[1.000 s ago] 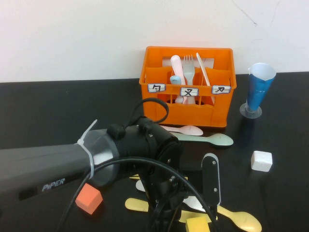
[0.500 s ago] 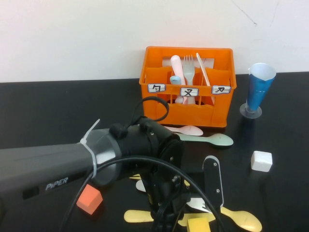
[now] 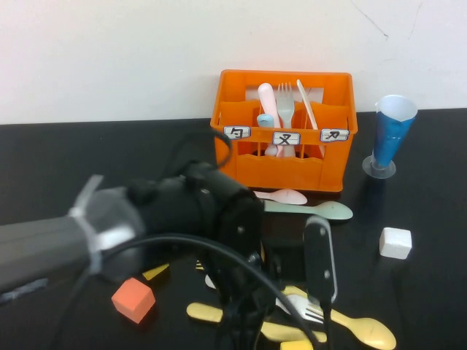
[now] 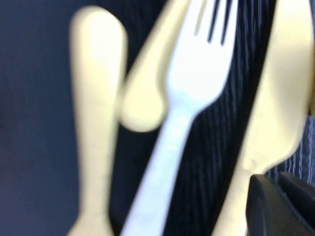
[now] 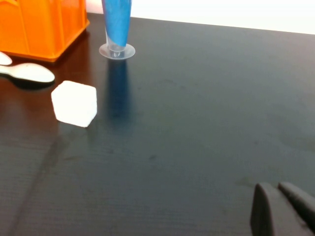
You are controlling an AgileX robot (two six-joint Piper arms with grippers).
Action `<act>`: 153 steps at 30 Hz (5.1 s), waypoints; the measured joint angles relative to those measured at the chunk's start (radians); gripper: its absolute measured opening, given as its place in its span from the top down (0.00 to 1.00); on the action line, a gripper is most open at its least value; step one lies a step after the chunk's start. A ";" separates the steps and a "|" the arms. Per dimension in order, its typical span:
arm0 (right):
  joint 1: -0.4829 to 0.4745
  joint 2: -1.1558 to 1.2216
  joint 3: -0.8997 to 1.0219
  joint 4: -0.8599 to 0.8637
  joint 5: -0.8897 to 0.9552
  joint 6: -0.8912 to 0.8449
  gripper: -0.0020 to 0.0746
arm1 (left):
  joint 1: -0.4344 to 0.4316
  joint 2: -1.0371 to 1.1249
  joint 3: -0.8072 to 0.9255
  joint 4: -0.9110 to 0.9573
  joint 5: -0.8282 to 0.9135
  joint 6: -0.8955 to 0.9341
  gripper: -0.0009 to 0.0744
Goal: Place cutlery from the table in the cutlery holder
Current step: Pick up the knife, then place the knife on the box, then pick up the spoon
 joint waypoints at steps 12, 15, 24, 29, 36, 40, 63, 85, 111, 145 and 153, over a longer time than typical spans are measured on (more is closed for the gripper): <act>0.000 0.000 0.000 0.000 0.000 0.000 0.98 | 0.019 -0.101 0.000 0.015 -0.012 -0.075 0.97; 0.000 0.000 0.000 0.000 0.000 0.000 0.98 | 0.017 -0.064 0.000 -0.003 0.015 -0.075 0.85; 0.000 0.000 0.000 0.000 0.000 0.000 0.98 | 0.016 0.088 0.001 0.008 0.004 -0.071 0.53; 0.000 0.000 0.000 0.000 0.000 0.000 0.98 | 0.016 0.107 -0.006 0.033 0.001 -0.071 0.55; 0.000 0.000 0.000 0.000 0.000 0.000 0.98 | 0.012 0.120 -0.015 0.045 0.004 -0.071 0.81; 0.000 0.000 0.000 0.000 0.000 0.000 0.98 | 0.023 0.108 -0.015 0.047 -0.002 -0.088 0.87; 0.000 0.000 0.000 0.000 0.000 0.000 0.98 | 0.066 -0.322 0.248 0.148 -0.657 -0.554 0.87; 0.000 0.000 0.000 0.000 0.000 0.000 0.98 | 0.159 0.109 0.032 0.162 -1.650 -1.032 0.87; 0.000 0.000 0.000 0.000 0.000 0.000 0.98 | 0.118 0.120 -0.217 0.385 -0.962 -0.966 0.70; 0.000 0.000 0.000 0.000 0.000 0.000 0.98 | -0.104 0.222 -0.217 -0.112 0.011 0.275 0.72; 0.000 0.000 0.000 0.000 0.000 0.000 0.98 | -0.112 0.222 -0.221 -0.088 -0.034 0.289 0.49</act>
